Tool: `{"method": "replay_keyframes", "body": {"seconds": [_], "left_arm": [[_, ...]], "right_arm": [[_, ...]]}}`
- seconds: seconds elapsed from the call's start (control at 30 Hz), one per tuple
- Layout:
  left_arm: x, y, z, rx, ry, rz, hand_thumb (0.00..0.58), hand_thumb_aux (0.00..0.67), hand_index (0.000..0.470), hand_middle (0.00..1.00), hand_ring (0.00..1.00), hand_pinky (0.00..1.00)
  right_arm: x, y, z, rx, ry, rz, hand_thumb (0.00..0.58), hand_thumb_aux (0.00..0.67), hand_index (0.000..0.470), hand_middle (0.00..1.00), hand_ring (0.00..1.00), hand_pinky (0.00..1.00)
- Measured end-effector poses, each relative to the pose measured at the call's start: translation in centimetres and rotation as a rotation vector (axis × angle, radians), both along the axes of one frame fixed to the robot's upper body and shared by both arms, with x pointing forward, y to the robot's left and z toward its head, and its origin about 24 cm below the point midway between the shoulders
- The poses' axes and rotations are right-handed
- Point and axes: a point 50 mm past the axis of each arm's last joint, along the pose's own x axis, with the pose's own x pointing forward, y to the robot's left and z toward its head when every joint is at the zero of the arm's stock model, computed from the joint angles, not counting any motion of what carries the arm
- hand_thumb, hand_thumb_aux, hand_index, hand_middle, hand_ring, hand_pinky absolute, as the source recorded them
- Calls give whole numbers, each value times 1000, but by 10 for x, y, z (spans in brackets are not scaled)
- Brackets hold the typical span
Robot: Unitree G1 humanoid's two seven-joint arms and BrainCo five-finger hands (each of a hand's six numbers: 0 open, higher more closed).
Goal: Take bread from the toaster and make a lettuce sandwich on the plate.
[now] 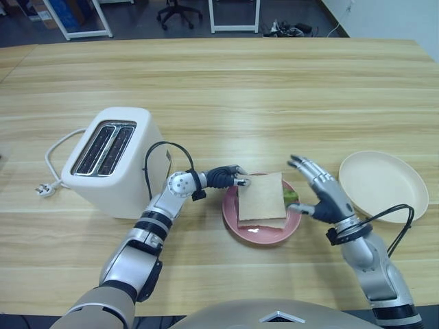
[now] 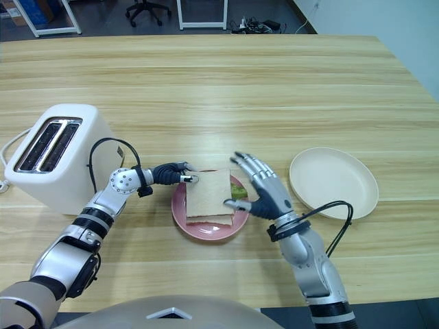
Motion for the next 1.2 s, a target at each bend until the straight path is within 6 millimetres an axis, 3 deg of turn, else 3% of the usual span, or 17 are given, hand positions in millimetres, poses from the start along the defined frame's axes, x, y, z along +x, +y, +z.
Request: {"method": "replay_keyframes", "body": {"seconds": [0.2, 0.4, 0.43, 0.47, 0.5, 0.7, 0.87, 0.93, 1.1, 1.2], "left_arm": [[0, 0, 0, 12, -15, -9, 580, 670, 470, 1000, 1000, 1000], [1, 5, -1, 35, -15, 9, 580, 670, 470, 1000, 1000, 1000], [1, 6, -1, 43, -18, 16, 577, 623, 437, 1000, 1000, 1000], [1, 8, -1, 51, -20, 21, 343, 242, 170, 176, 176, 176], [2, 9, -1, 71, -41, 32, 0, 0, 0, 0, 0, 0], [6, 9, 11, 241, -466, 201, 0, 0, 0, 0, 0, 0], [14, 21, 69, 321, -1029, 461, 0, 0, 0, 0, 0, 0], [8, 29, 87, 294, -1138, 530, 0, 0, 0, 0, 0, 0], [-17, 41, 72, 176, -995, 620, 0, 0, 0, 0, 0, 0], [-37, 43, 49, -27, -769, 676, 0, 0, 0, 0, 0, 0]], "right_arm": [[-13, 14, -36, -359, -64, 137, 0, 0, 0, 0, 0, 0], [-2, 21, -63, -492, -102, 184, 0, 0, 0, 0, 0, 0], [1, 24, -65, -507, -106, 193, 0, 0, 0, 0, 0, 0], [2, 25, -66, -512, -106, 197, 0, 0, 0, 0, 0, 0], [2, 26, -68, -518, -102, 199, 0, 0, 0, 0, 0, 0], [3, 30, -70, -512, -100, 194, 0, 0, 0, 0, 0, 0], [1, 32, -72, -517, -93, 200, 0, 0, 0, 0, 0, 0], [1, 31, -72, -511, -86, 202, 0, 0, 0, 0, 0, 0], [-3, 22, -65, -433, -86, 183, 0, 0, 0, 0, 0, 0], [-3, 10, -30, -183, -225, 94, 0, 0, 0, 0, 0, 0]]}}
